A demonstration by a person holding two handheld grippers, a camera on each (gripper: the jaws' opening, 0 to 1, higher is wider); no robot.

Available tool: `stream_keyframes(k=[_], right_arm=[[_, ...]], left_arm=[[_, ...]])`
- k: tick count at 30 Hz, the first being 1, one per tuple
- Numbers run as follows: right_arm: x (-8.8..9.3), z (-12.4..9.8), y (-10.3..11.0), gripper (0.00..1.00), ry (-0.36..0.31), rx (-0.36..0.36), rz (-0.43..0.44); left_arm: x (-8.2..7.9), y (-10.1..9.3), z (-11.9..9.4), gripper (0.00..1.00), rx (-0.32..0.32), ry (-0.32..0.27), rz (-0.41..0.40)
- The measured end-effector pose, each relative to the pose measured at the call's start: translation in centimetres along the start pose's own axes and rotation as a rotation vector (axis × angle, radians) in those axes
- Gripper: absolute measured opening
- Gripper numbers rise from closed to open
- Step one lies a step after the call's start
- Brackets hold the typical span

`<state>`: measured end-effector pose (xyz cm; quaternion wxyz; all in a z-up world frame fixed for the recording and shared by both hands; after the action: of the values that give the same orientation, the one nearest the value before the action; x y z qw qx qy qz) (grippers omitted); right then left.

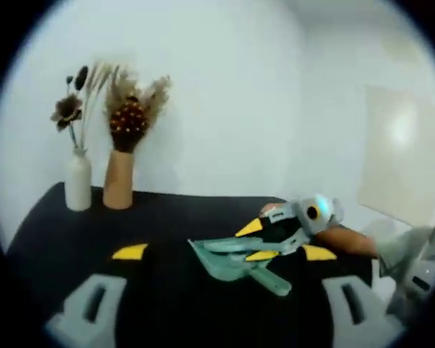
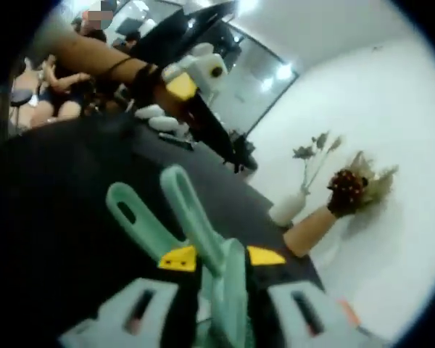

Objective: Pick up the broom and sweep the trash on the tabletop into the dustpan.

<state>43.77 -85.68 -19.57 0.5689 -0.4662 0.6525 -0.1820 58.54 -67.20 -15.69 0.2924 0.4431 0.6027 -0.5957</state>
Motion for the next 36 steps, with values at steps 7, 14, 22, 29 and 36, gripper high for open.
stream_keyframes(k=[7, 14, 22, 29, 36], right_arm=[[-1.5, -0.9, 0.4, 0.23, -0.014, -0.029, 0.005], [-3.0, -1.9, 1.1, 0.22, -0.008, -0.077, -0.029], [-3.5, -3.0, 1.7, 0.18, -0.006, -0.105, -0.026], [-1.4, -3.3, -1.8, 0.15, -0.012, -0.079, 0.279], [3.0, -1.3, -3.4, 0.16, 0.216, -0.132, 0.469]], left_arm=[[0.2, -0.1, -0.2, 0.83, -0.006, -0.001, -0.005], [0.2, -0.2, -0.4, 0.82, -0.005, -0.018, -0.018], [0.3, -0.3, -0.7, 0.82, -0.004, -0.027, -0.024], [0.3, -0.3, -0.7, 0.82, 0.0, -0.026, -0.024], [0.8, -0.2, -0.6, 0.81, 0.005, -0.022, -0.031]])
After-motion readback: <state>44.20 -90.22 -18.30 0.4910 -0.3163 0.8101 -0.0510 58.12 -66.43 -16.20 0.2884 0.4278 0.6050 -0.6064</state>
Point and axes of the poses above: the point that each gripper's makers call its tool centre point, and the gripper's own axes: z roughly forward along the fingers, y roughly to its left, x roughly out of its underside, the point moved 9 cm from there along -z, roughly backward along the fingers, and after that the axes turned 12 degrees about -z, right-handed, at the moved point
